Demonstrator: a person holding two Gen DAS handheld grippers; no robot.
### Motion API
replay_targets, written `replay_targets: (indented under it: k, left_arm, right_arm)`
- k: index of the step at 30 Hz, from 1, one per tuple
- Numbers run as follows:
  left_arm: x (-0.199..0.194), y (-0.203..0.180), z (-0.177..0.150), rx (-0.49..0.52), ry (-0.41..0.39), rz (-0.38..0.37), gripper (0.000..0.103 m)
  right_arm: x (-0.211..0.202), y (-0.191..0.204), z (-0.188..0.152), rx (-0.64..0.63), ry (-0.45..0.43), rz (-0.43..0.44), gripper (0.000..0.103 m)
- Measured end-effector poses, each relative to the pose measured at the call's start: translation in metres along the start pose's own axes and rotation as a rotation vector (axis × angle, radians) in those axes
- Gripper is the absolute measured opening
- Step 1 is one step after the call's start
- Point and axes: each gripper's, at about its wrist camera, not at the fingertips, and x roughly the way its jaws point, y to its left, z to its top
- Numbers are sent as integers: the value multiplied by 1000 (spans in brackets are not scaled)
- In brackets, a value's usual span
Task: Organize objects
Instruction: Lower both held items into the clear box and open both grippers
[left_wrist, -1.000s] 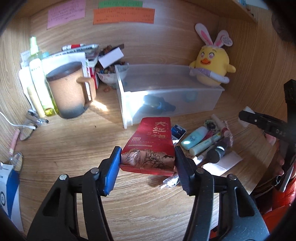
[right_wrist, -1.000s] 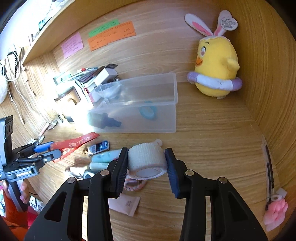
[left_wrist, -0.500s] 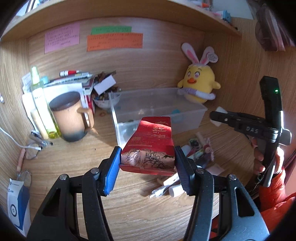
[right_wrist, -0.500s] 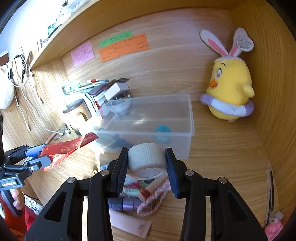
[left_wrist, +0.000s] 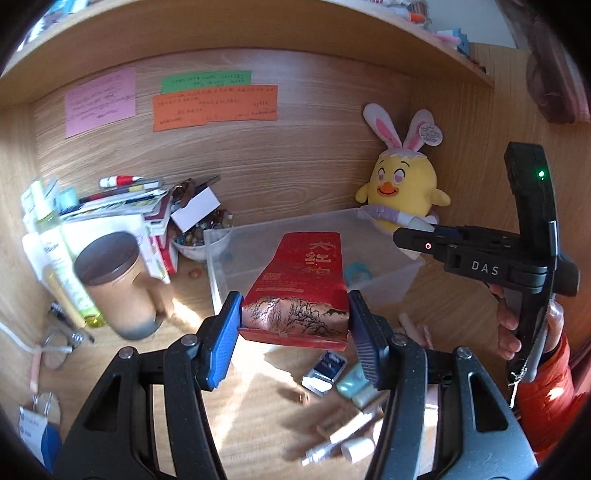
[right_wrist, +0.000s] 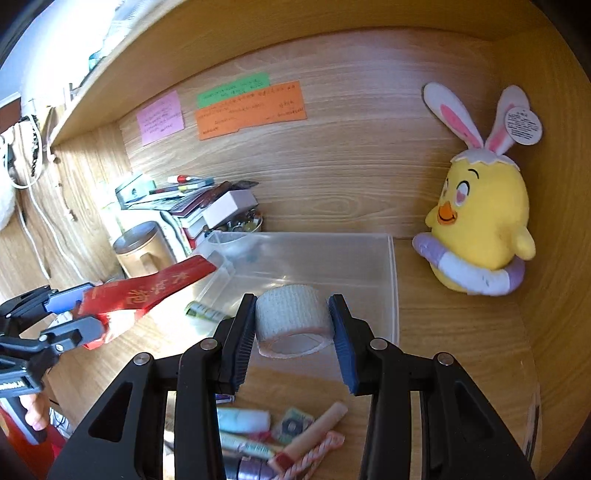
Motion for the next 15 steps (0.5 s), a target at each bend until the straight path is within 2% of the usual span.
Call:
replay_targets:
  k: [8, 11, 15]
  left_arm:
    - [48, 9, 18, -1, 45, -7, 56]
    - [73, 12, 20, -6, 77, -9, 56]
    - [100, 18, 20, -17, 123, -1, 56]
  right_arm:
    - [26, -8, 26, -9, 30, -34, 36]
    - [43, -9, 29, -26, 53, -72, 36]
    - [69, -10, 27, -27, 103, -75, 36]
